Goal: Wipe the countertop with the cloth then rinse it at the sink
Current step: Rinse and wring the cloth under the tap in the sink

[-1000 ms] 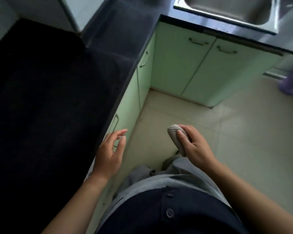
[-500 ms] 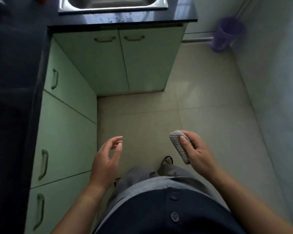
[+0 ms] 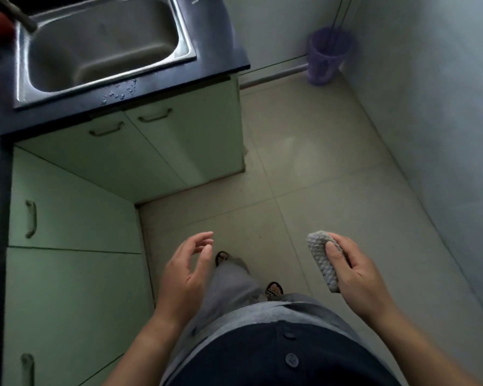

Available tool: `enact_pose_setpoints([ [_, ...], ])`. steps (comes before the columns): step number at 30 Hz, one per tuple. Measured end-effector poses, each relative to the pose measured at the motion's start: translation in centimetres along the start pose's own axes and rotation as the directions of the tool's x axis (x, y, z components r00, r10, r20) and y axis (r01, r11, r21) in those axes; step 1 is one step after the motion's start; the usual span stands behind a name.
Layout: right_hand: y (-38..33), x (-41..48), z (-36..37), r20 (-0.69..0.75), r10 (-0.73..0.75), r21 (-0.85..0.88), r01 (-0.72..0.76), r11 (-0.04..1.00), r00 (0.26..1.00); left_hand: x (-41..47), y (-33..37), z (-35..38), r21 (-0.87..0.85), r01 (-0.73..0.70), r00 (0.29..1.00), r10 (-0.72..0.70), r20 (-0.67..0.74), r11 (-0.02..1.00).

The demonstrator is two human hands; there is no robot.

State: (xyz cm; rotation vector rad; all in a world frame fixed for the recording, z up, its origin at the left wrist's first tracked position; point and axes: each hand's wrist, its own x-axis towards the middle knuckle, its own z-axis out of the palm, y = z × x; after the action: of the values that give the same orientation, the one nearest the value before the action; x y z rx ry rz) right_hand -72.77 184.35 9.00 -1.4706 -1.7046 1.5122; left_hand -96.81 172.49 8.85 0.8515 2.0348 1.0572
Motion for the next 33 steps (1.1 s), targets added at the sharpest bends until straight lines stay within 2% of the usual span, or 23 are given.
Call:
enact_pose_setpoints([
  [6, -2.5, 9.3, 1.7, 0.017, 0.021, 0.017, -0.021, 1.000, 1.000, 9.0, 1.4, -1.5, 0.017, -0.012, 0.999, 0.013, -0.043, 1.000],
  [13, -11.2, 23.5, 6.0, 0.059, -0.133, 0.019, 0.132, 0.991, 0.989, 22.3, 4.8, -5.9, 0.029, -0.036, 0.996, 0.038, -0.084, 0.999],
  [16, -14.3, 28.1, 7.3, 0.098, -0.202, -0.028, 0.206, 0.978, 0.974, 26.6, 5.6, -7.3, 0.000, -0.029, 0.991, 0.029, -0.132, 1.000],
  [23, -17.8, 37.3, 8.8, 0.198, -0.198, -0.137, 0.227, 0.964, 0.960, 34.3, 6.4, -9.7, 0.017, 0.034, 0.981, -0.030, -0.193, 0.999],
  [26, -19.8, 42.9, 10.7, 0.313, -0.231, -0.130, 0.283, 0.950, 0.921, 38.0, 6.6, -10.7, 0.044, 0.073, 0.965, -0.059, -0.255, 0.996],
  [33, -26.8, 55.4, 16.0, 0.541, -0.362, -0.116, 0.493, 0.862, 0.759, 46.0, 8.5, -13.7, 0.039, 0.140, 0.910, -0.113, -0.399, 0.989],
])
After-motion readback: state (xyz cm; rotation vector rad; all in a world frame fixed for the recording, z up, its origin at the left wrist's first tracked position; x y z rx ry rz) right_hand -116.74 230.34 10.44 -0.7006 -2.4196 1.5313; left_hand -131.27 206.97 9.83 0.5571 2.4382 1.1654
